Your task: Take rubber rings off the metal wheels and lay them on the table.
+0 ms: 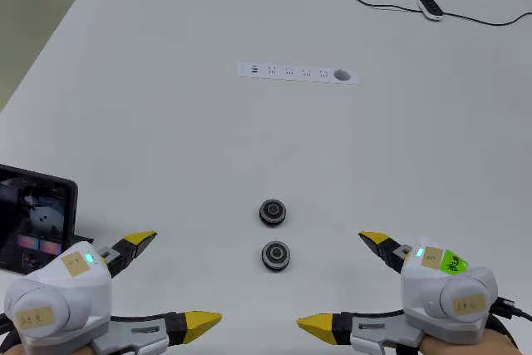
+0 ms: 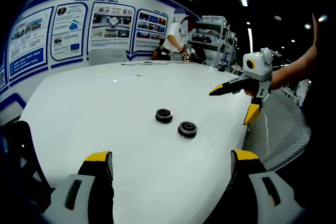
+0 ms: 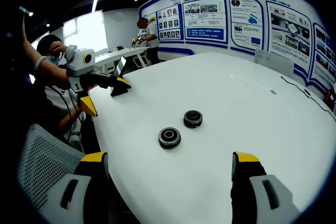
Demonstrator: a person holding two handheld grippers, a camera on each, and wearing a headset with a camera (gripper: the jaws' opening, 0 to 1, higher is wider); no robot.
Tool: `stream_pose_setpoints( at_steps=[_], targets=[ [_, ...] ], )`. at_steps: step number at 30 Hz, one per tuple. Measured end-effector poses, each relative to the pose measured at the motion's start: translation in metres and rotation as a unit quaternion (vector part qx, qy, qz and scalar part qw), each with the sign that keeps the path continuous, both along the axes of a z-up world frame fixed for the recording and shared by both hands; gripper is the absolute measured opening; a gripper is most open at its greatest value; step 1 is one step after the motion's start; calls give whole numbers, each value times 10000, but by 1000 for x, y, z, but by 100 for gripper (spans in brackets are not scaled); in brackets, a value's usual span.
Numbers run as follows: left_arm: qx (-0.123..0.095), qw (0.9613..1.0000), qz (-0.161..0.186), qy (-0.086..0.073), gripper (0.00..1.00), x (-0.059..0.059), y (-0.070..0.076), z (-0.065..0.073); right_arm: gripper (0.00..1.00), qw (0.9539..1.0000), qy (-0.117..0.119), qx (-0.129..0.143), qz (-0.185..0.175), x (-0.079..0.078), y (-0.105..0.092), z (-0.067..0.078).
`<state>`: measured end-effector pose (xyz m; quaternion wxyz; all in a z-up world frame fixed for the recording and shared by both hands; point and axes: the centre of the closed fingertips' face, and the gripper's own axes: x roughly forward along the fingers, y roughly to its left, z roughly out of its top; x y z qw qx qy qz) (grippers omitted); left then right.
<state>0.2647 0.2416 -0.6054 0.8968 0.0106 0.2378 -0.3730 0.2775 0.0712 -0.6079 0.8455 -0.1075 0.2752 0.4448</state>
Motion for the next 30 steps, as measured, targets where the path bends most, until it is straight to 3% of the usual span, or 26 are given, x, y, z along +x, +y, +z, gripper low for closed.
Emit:
stream_pose_setpoints(
  at_steps=[30],
  targets=[
    [-10,10000,-44,70,90,3,-4,-1,98,9997,242,35,-28,-3,0,-7]
  ],
)
